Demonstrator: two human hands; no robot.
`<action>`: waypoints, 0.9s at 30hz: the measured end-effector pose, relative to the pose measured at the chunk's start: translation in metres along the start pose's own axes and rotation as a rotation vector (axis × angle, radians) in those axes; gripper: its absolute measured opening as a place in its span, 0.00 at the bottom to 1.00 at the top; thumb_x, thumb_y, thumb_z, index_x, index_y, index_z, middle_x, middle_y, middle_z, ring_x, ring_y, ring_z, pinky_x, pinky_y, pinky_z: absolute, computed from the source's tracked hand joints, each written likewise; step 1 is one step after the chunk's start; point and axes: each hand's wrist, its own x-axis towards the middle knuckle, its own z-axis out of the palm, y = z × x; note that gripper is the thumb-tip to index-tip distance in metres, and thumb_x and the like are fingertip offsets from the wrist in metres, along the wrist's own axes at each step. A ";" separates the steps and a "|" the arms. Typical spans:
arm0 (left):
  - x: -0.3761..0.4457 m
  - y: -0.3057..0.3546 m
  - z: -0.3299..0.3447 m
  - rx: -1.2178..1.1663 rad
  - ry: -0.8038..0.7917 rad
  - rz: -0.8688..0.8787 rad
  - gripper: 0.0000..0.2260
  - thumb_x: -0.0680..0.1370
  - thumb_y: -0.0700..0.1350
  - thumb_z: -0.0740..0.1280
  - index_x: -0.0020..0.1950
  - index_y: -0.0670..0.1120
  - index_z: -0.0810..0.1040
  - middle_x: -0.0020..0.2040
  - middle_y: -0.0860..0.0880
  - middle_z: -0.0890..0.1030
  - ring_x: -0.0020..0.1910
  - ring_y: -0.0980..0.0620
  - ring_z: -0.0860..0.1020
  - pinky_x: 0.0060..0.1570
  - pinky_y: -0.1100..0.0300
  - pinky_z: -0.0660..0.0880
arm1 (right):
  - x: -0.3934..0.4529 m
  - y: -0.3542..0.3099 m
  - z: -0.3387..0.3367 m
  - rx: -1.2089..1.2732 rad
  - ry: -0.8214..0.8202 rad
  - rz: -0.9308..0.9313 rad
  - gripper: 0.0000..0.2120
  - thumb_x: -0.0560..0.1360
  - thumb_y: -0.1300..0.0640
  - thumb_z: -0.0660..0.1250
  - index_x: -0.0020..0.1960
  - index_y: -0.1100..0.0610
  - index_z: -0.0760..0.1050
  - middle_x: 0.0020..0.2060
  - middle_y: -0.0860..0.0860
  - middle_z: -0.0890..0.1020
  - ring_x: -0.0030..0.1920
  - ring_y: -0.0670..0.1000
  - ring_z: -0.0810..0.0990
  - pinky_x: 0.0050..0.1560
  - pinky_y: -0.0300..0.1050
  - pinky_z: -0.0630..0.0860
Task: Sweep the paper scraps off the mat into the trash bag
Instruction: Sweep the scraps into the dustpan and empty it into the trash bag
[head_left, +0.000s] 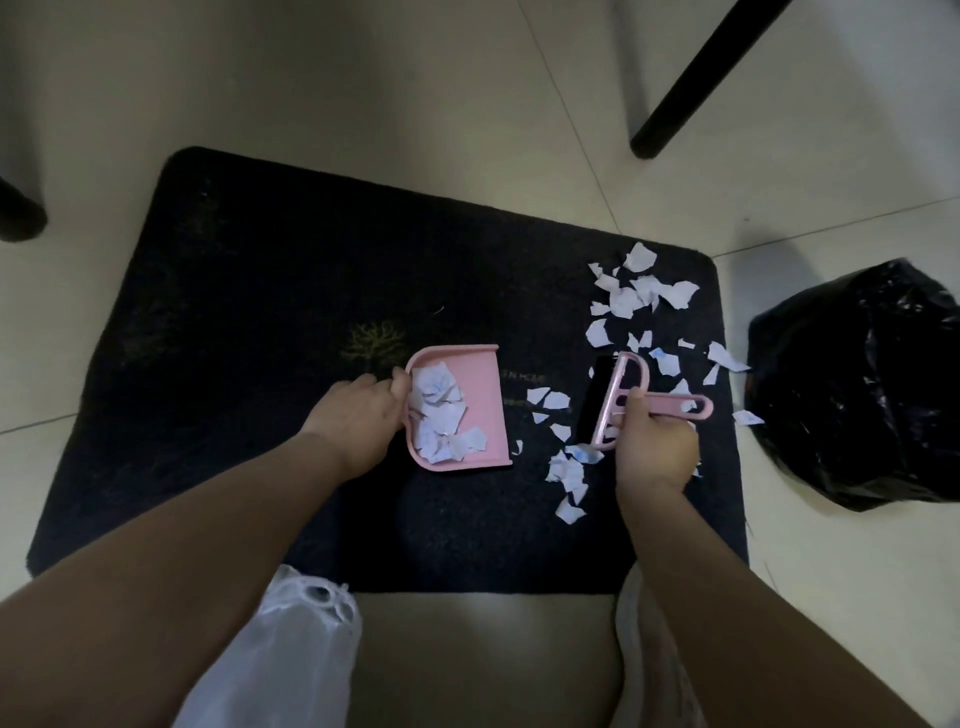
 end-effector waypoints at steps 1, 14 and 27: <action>0.004 0.006 0.001 0.013 -0.008 0.025 0.26 0.80 0.46 0.56 0.75 0.38 0.52 0.62 0.45 0.75 0.57 0.46 0.73 0.50 0.55 0.70 | 0.007 0.002 -0.004 -0.095 0.017 -0.054 0.21 0.78 0.48 0.62 0.34 0.63 0.75 0.25 0.50 0.72 0.29 0.52 0.71 0.28 0.40 0.63; 0.016 0.019 0.011 0.205 -0.046 0.069 0.27 0.80 0.46 0.55 0.76 0.38 0.51 0.64 0.47 0.74 0.60 0.47 0.73 0.53 0.54 0.71 | -0.016 0.018 0.038 -0.373 -0.293 -0.303 0.21 0.78 0.47 0.62 0.32 0.58 0.73 0.30 0.52 0.79 0.31 0.53 0.78 0.34 0.47 0.76; 0.015 0.017 0.012 0.145 -0.033 0.065 0.27 0.80 0.45 0.56 0.76 0.39 0.51 0.63 0.47 0.74 0.60 0.47 0.73 0.54 0.54 0.71 | -0.003 0.016 0.017 -0.424 -0.098 -0.284 0.21 0.80 0.49 0.59 0.36 0.63 0.75 0.28 0.50 0.73 0.29 0.51 0.73 0.29 0.41 0.66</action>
